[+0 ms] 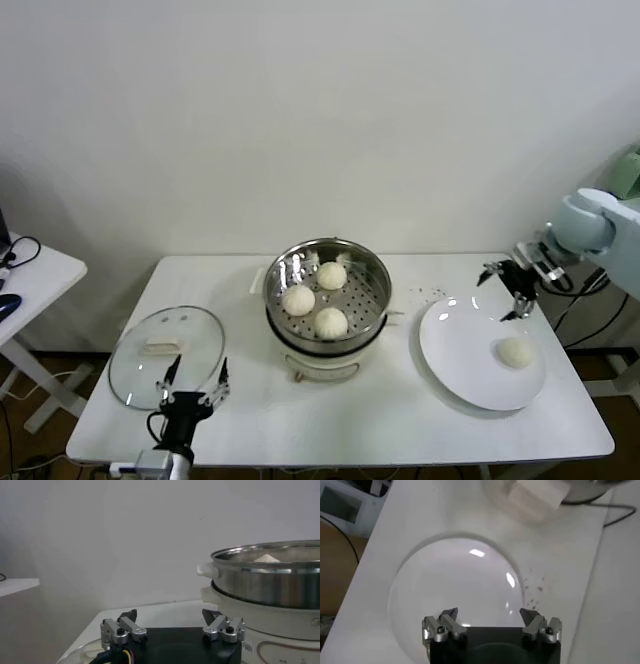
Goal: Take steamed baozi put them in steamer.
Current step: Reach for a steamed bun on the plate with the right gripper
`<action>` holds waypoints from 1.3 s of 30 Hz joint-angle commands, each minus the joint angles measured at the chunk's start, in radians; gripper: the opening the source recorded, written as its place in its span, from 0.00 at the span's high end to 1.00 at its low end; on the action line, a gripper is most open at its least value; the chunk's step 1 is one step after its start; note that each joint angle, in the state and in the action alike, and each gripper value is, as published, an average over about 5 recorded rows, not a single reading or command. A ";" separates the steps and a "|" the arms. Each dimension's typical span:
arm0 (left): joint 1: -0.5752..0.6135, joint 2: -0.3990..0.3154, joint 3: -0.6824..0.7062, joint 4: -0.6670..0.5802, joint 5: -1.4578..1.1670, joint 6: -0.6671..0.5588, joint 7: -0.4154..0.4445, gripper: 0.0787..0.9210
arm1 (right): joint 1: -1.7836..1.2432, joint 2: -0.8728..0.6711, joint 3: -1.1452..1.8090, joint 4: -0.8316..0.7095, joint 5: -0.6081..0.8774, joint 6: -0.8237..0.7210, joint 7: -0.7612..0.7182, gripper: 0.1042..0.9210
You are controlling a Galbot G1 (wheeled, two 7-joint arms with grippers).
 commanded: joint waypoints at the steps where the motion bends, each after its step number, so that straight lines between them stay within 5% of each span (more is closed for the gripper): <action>1: 0.013 -0.003 -0.004 -0.002 0.009 -0.002 0.000 0.12 | -0.471 -0.073 0.416 -0.076 -0.238 0.030 0.010 0.12; 39: 0.025 -0.029 -0.012 0.022 0.041 0.002 -0.004 0.12 | -0.504 0.156 0.441 -0.345 -0.273 0.050 0.034 0.12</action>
